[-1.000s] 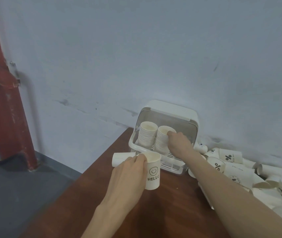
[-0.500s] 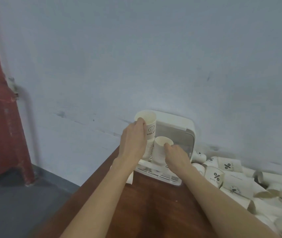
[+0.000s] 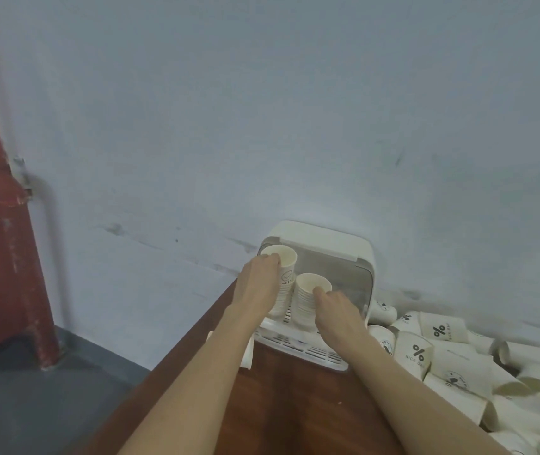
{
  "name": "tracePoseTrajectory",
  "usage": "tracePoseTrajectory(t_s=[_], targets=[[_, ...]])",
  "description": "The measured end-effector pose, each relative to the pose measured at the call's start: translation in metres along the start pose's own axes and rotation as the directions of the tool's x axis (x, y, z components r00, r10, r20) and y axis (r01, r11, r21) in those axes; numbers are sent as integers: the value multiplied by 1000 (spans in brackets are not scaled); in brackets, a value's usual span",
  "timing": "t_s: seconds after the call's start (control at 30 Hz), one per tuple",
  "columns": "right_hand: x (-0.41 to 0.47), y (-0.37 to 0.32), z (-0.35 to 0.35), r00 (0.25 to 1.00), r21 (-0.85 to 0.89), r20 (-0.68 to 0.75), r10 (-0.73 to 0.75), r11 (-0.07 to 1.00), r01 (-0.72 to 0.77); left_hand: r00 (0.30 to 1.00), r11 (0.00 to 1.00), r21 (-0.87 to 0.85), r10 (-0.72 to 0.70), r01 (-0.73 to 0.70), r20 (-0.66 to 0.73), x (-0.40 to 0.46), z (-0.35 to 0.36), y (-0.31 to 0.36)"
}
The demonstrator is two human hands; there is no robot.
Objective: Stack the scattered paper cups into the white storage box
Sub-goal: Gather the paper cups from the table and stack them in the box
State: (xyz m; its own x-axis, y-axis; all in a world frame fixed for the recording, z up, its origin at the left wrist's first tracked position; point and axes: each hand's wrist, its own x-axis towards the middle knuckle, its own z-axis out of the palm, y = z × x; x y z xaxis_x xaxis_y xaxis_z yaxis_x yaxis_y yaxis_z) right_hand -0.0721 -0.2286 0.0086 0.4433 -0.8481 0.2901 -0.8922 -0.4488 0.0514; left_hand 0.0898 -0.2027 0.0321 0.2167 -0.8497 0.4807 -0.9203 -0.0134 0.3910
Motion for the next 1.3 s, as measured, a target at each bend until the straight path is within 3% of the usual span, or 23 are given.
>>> tracePoseTrajectory(t_s=[0.5,0.67,0.8,0.93,1.13,1.3], targets=[[-1,-3,3,998,5,-42,36,999,-35,995,985,170,17,-33,95,-16,29,-13],[-4,-4,0,999,-14,-28,18,1000,-18,987,986,153,39,-63,153,-25,23,-16],[-5,-5,-5,1000,-27,5,6,1000,-6,992,988,141,40,-58,123,-42,10,-22],[-13,-7,-4,997,-14,-75,-1,1000,0,988,982,178,43,-70,151,-66,2,-31],[-44,-18,-6,987,-13,-146,-60,998,59,934,890,386,108,-244,340,-94,10,-45],[-62,-17,-9,984,0,-141,-113,993,114,912,795,505,142,-336,385,-100,19,-41]])
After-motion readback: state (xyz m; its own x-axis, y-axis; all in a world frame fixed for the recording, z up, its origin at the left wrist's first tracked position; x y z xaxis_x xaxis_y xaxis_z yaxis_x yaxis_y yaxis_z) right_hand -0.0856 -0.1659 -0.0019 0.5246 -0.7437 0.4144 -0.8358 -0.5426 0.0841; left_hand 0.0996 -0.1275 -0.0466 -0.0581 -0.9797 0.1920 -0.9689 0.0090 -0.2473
